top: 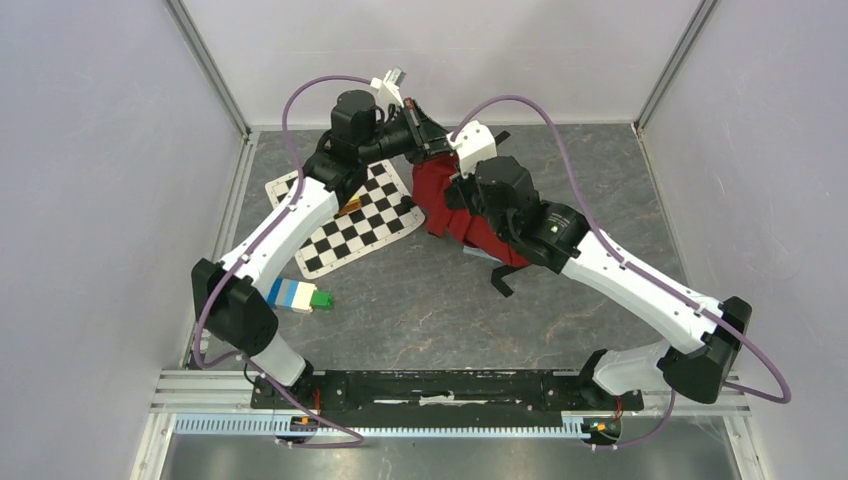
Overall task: Pack the student bag
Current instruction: Adjust the student bag at the center of the board, then pick up the stationery from the center of the board.
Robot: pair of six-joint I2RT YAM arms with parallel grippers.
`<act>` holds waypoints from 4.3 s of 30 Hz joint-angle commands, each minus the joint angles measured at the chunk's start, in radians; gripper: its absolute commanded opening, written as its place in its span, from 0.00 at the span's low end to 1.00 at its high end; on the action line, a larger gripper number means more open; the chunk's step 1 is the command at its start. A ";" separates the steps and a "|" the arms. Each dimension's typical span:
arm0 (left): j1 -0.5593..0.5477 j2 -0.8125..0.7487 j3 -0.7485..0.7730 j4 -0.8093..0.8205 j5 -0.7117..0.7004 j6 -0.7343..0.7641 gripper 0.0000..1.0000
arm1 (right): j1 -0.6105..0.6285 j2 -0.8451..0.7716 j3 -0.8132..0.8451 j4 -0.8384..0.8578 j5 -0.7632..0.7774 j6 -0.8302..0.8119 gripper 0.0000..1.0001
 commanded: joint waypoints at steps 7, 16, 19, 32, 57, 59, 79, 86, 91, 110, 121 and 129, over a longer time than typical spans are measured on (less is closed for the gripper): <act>0.086 0.216 0.138 0.170 -0.083 0.087 0.02 | 0.001 -0.064 -0.050 0.115 -0.265 -0.144 0.63; 0.111 0.408 0.380 0.158 -0.205 0.021 0.02 | 0.004 -0.045 -0.149 0.068 -0.626 -0.200 0.86; 0.117 0.453 0.453 0.152 -0.239 0.019 0.02 | 0.003 -0.010 -0.214 0.103 -0.655 -0.208 0.86; 0.144 0.569 0.669 0.089 -0.266 0.018 0.02 | -0.011 0.131 -0.433 0.167 -0.628 -0.254 0.84; 0.321 0.561 0.587 0.055 -0.038 0.090 0.02 | -0.370 0.290 -0.511 0.258 -0.687 -0.331 0.54; 0.322 0.557 0.577 0.053 -0.028 0.092 0.02 | -0.381 0.300 -0.517 0.258 -0.692 -0.332 0.52; 0.314 0.423 0.397 0.120 0.067 0.073 0.02 | -0.420 0.290 -0.594 0.262 -0.613 -0.322 0.24; 0.264 0.309 0.253 0.155 0.086 0.091 0.02 | -0.422 0.115 -0.572 0.232 -0.538 -0.196 0.00; 0.178 0.193 0.073 0.193 0.032 0.108 0.02 | -0.427 -0.058 -0.529 0.150 -0.437 -0.074 0.00; -0.106 -0.222 -0.426 0.030 -0.035 0.092 0.36 | -0.430 -0.145 -0.284 0.084 -0.679 0.058 0.00; -0.052 -0.428 -0.416 -0.676 -0.478 0.331 1.00 | -0.289 -0.053 -0.267 0.007 -0.723 -0.177 0.00; -0.045 -0.319 -0.291 -0.543 -0.517 0.326 1.00 | -0.208 0.058 -0.212 0.000 -0.513 -0.152 0.00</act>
